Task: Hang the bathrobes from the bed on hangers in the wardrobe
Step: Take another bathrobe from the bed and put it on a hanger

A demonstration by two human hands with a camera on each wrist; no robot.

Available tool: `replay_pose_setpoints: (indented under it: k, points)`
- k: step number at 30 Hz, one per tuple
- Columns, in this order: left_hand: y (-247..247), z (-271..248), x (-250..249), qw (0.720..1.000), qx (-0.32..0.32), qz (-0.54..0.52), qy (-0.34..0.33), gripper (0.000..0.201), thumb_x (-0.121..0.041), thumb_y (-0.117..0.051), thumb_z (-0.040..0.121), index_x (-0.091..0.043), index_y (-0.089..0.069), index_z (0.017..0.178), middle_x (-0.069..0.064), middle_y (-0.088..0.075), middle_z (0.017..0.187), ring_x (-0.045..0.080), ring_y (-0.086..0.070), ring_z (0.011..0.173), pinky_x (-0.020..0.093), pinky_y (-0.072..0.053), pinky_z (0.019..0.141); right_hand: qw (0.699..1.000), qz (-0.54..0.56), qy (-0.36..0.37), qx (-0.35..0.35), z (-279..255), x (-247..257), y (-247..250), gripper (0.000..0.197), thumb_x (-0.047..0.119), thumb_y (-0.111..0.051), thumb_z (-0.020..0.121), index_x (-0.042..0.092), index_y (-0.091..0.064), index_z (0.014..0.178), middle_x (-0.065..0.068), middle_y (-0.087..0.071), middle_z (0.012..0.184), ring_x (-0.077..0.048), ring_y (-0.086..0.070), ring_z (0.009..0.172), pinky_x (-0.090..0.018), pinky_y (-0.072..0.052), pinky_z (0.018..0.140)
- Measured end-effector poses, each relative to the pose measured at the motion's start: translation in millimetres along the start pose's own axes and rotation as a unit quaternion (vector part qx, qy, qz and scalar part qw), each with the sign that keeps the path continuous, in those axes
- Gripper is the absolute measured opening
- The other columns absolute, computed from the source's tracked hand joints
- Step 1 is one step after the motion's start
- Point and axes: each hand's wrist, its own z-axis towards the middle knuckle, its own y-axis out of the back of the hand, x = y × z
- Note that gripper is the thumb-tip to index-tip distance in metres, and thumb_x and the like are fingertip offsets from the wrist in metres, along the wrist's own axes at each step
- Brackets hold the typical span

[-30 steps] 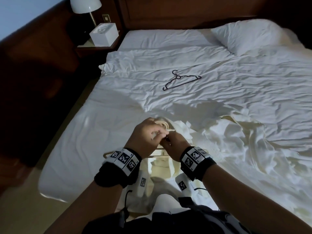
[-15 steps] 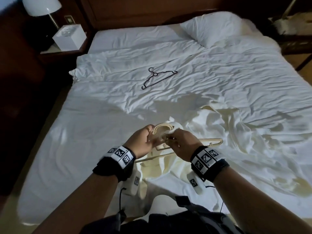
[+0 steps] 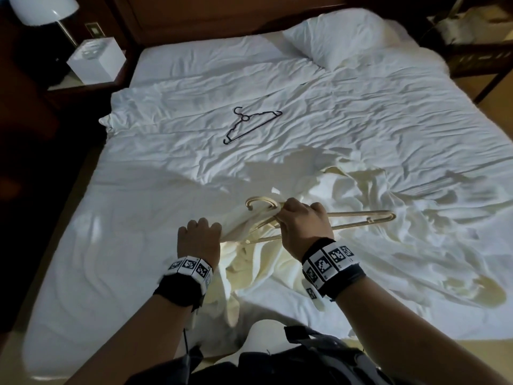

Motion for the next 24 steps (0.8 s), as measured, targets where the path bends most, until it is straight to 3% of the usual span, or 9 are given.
replay_pose_setpoints:
  k: [2, 4, 6, 8, 11, 13, 16, 20, 24]
  points:
    - [1.0, -4.4, -1.6, 0.999, 0.013, -0.022, -0.032, 0.037, -0.012, -0.050, 0.081, -0.024, -0.049, 0.116, 0.002, -0.055, 0.111, 0.027, -0.052, 0.106, 0.038, -0.040, 0.089, 1.000, 0.008, -0.021, -0.006, 2.8, 3.8, -1.2, 0.021, 0.013, -0.070, 0.071, 0.029, -0.071, 0.086, 0.005, -0.059, 0.080, -0.023, -0.060, 0.063, -0.033, -0.037, 0.071]
    - [1.9, -13.0, -6.1, 0.974, 0.050, -0.190, -0.114, 0.031, -0.010, -0.053, 0.077, -0.028, -0.049, 0.102, -0.001, -0.058, 0.100, 0.027, -0.057, 0.096, 0.035, -0.046, 0.082, 0.999, 0.043, -0.025, -0.010, 6.7, 4.7, -2.9, 0.019, 0.019, -0.062, 0.082, 0.032, -0.072, 0.093, 0.006, -0.061, 0.088, -0.023, -0.060, 0.068, -0.033, -0.036, 0.072]
    - [7.7, -22.0, -10.0, 0.868, 0.085, -0.466, -0.149, 0.025, -0.005, -0.048, 0.077, -0.028, -0.053, 0.086, -0.004, -0.060, 0.084, 0.025, -0.060, 0.081, 0.035, -0.052, 0.073, 0.997, 0.079, -0.002, -0.014, 9.9, 4.1, -2.9, 0.020, 0.021, -0.061, 0.085, 0.034, -0.072, 0.096, 0.007, -0.063, 0.093, -0.022, -0.061, 0.073, -0.032, -0.034, 0.072]
    - [11.7, -20.4, -7.6, 0.799, -0.024, -0.591, -0.113, 0.035, 0.004, -0.041, 0.074, -0.022, -0.062, 0.086, -0.001, -0.064, 0.084, 0.020, -0.064, 0.079, 0.034, -0.057, 0.074, 0.994, 0.107, 0.021, -0.016, 12.1, 2.5, -3.4, 0.021, 0.020, -0.064, 0.085, 0.035, -0.072, 0.098, 0.007, -0.064, 0.098, -0.021, -0.062, 0.075, -0.031, -0.035, 0.073]
    - [10.1, -5.7, 6.3, 0.870, -0.187, -0.443, -0.112, 0.041, -0.003, -0.051, 0.076, -0.013, -0.058, 0.114, 0.004, -0.056, 0.117, 0.020, -0.054, 0.108, 0.027, -0.042, 0.097, 0.985, 0.166, 0.054, -0.006, 13.4, 1.6, -5.0, 0.019, 0.023, -0.065, 0.086, 0.033, -0.071, 0.102, 0.006, -0.062, 0.100, -0.019, -0.060, 0.072, -0.033, -0.045, 0.074]
    - [8.0, 1.2, 12.1, 0.922, -0.074, -0.354, -0.140, 0.048, -0.019, -0.052, 0.082, -0.021, -0.049, 0.130, 0.003, -0.054, 0.131, 0.022, -0.049, 0.119, 0.032, -0.037, 0.105, 0.979, 0.195, 0.061, 0.001, 13.1, 3.8, -6.5, 0.018, 0.025, -0.065, 0.086, 0.033, -0.070, 0.101, 0.005, -0.060, 0.101, -0.018, -0.059, 0.069, -0.031, -0.047, 0.070]
    - [10.5, 1.2, 8.6, 0.934, 0.104, -0.299, -0.164, 0.025, -0.029, -0.039, 0.093, -0.028, -0.046, 0.117, 0.003, -0.063, 0.112, 0.024, -0.060, 0.096, 0.041, -0.049, 0.087, 0.985, 0.175, 0.005, -0.002, 11.1, 6.4, -9.9, 0.017, 0.026, -0.067, 0.085, 0.035, -0.067, 0.100, 0.001, -0.052, 0.101, -0.023, -0.058, 0.064, -0.031, -0.049, 0.065]
    - [0.0, 0.8, 5.5, 0.961, 0.152, -0.180, -0.144, 0.032, -0.036, -0.044, 0.091, -0.021, -0.048, 0.119, 0.003, -0.061, 0.111, 0.023, -0.058, 0.094, 0.038, -0.048, 0.084, 0.993, 0.115, -0.017, 0.018, 10.5, 7.0, -8.4, 0.010, 0.026, -0.068, 0.085, 0.026, -0.071, 0.095, -0.004, -0.050, 0.099, -0.030, -0.056, 0.061, -0.037, -0.051, 0.066]
    - [-21.2, -0.1, 15.0, 0.987, 0.097, -0.087, -0.089, 0.023, -0.026, -0.040, 0.095, -0.022, -0.051, 0.115, 0.002, -0.060, 0.115, 0.026, -0.059, 0.107, 0.039, -0.047, 0.089, 1.000, 0.024, -0.009, 0.004, 12.4, -1.3, -0.4, 0.015, 0.020, -0.070, 0.080, 0.029, -0.073, 0.092, -0.001, -0.052, 0.091, -0.026, -0.052, 0.059, -0.037, -0.049, 0.070]
